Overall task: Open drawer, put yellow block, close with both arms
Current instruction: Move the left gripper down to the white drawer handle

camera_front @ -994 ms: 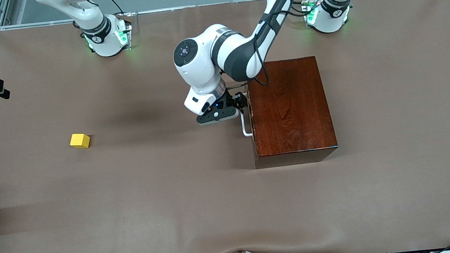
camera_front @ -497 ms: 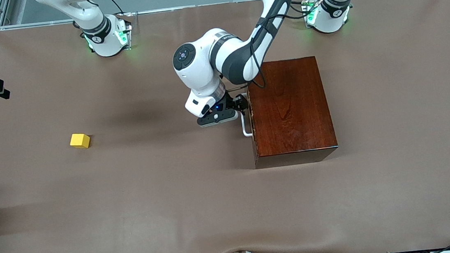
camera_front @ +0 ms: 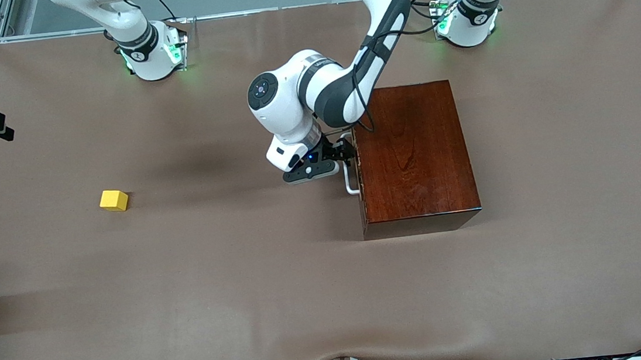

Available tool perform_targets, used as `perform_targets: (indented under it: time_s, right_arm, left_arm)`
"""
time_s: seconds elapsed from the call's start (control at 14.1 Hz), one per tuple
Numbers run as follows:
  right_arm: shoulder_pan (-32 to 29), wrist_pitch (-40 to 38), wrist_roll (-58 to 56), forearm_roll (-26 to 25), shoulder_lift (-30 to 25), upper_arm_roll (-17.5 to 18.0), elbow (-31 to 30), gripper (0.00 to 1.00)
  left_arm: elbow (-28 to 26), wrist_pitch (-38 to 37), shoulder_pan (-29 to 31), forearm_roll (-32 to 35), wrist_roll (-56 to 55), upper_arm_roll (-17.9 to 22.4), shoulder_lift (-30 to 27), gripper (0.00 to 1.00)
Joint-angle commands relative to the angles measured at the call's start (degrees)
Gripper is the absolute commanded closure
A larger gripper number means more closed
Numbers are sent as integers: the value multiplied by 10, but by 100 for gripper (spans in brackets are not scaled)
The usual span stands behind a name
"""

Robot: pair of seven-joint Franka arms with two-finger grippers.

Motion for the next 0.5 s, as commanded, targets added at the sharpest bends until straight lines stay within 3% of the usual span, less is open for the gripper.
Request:
perform_targets:
  time_s: [0.0,0.43]
  right_arm:
    - [-8,-3,7,1,2,6,5,0]
    - [-8,-3,7,1,2,6,5,0]
  left_arm:
    - [9,-1,-7,12,-6,5,12,0]
    - [12,33,-10,8,-9,4,18,0]
